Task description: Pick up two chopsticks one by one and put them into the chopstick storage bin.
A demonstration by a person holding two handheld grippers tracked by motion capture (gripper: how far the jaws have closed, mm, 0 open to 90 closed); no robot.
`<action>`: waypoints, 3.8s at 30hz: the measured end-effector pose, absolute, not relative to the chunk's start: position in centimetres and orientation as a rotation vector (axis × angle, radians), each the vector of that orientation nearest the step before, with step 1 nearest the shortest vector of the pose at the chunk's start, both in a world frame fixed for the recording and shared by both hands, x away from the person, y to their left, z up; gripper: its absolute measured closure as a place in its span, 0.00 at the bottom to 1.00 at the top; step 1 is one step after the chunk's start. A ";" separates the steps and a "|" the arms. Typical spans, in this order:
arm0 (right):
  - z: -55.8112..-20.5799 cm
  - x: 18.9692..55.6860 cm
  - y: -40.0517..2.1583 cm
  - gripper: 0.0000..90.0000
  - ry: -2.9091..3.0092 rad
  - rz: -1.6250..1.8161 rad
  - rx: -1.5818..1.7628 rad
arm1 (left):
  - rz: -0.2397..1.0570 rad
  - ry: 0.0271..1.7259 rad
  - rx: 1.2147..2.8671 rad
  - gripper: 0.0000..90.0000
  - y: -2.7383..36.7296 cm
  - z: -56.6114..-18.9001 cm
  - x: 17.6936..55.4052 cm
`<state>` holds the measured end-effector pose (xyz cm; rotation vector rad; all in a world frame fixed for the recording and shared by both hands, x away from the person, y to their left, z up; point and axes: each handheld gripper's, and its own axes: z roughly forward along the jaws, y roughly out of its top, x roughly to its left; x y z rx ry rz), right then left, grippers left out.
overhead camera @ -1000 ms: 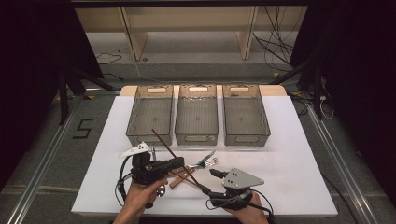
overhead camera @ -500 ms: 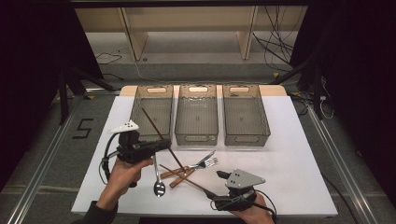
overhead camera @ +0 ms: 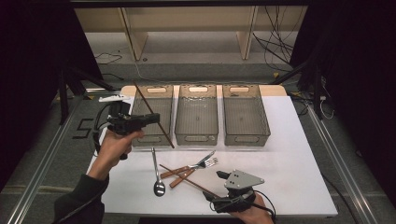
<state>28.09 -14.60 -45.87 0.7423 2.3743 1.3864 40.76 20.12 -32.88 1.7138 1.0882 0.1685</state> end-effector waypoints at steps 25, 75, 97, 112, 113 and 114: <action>-45.9 28.2 -14.8 0.26 2.373 1.398 0.758 | 0.244 1.326 1.701 0.94 22.2 -33.4 49.0; -46.1 28.2 -14.7 0.24 2.376 1.390 0.742 | 0.083 1.460 1.821 0.94 20.2 -39.2 52.3; -46.1 28.2 -14.7 0.24 2.381 1.392 0.740 | 0.205 1.519 1.848 0.28 19.2 -39.5 52.8; -46.0 28.3 -14.8 0.25 2.378 1.389 0.755 | 0.215 1.380 1.753 0.21 20.0 -37.2 48.7; -46.1 28.4 -14.9 0.25 2.381 1.385 0.756 | 0.217 1.368 1.749 0.21 20.1 -37.1 48.2; -46.1 28.4 -14.8 0.25 2.381 1.384 0.765 | 0.210 1.359 1.737 0.21 20.2 -37.0 47.6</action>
